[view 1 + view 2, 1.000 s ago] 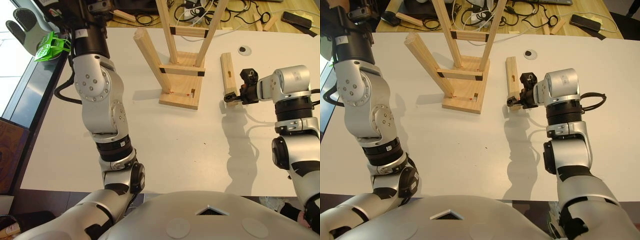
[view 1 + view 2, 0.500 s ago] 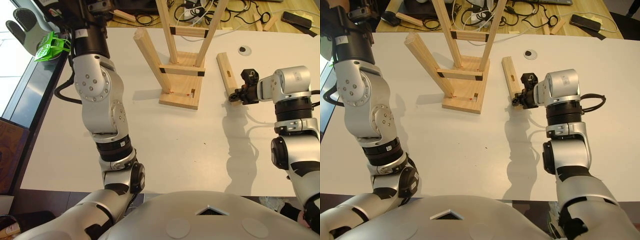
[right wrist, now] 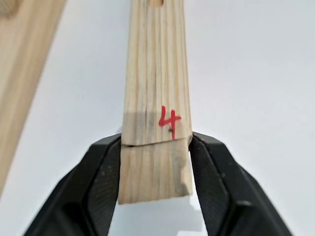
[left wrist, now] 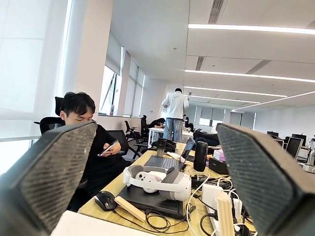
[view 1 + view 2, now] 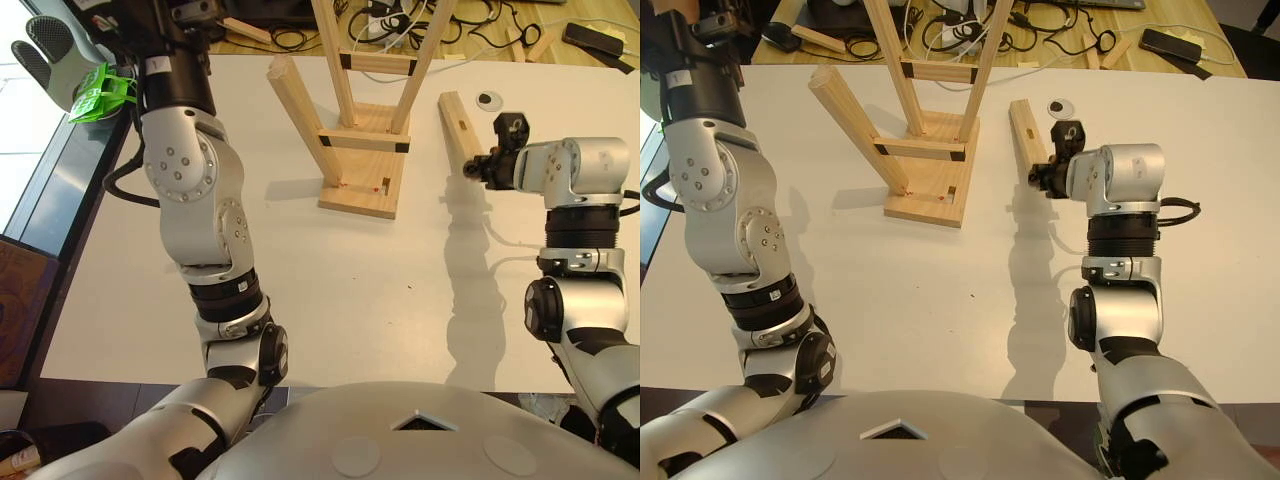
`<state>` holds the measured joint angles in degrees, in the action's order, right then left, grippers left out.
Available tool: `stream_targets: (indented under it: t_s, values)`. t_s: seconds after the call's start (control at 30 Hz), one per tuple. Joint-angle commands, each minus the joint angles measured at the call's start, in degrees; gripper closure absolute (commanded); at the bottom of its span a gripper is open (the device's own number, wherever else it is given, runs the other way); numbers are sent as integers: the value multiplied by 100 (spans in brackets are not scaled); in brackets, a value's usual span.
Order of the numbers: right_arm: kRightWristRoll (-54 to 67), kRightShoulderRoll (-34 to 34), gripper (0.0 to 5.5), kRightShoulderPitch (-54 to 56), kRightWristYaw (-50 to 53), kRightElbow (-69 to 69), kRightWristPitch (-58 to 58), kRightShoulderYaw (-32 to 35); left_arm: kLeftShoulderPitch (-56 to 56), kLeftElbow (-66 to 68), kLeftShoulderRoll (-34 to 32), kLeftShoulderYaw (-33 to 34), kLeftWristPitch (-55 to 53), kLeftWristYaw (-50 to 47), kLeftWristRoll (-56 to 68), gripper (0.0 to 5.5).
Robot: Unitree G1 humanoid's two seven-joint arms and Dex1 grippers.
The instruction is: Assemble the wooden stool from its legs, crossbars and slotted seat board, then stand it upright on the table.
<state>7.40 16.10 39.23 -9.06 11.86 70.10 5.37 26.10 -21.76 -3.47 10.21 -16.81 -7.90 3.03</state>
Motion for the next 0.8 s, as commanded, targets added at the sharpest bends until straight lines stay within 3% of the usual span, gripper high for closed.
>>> stream_targets:
  t_s: [0.03,0.17,0.37,0.5,0.67,0.8]
  values:
    - [-228,-41,347,-409,239,-647,-669,-162,188,115,-129,56,-16,81,52,99]
    - [-158,-193,347,-787,338,-1033,-367,-87,283,202,-209,72,-17,165,97,99]
    - [252,-489,347,-964,322,-2046,2131,630,275,201,-237,84,-27,213,116,99]
    - [1160,-22,347,-1968,328,-3129,2240,490,153,97,-217,92,-39,183,96,99]
    - [2417,507,347,-2756,812,-3514,2240,414,56,7,-169,69,-87,160,111,99]
    - [3149,822,265,-2602,1313,-3311,2240,339,2,-18,-126,79,-109,120,125,99]
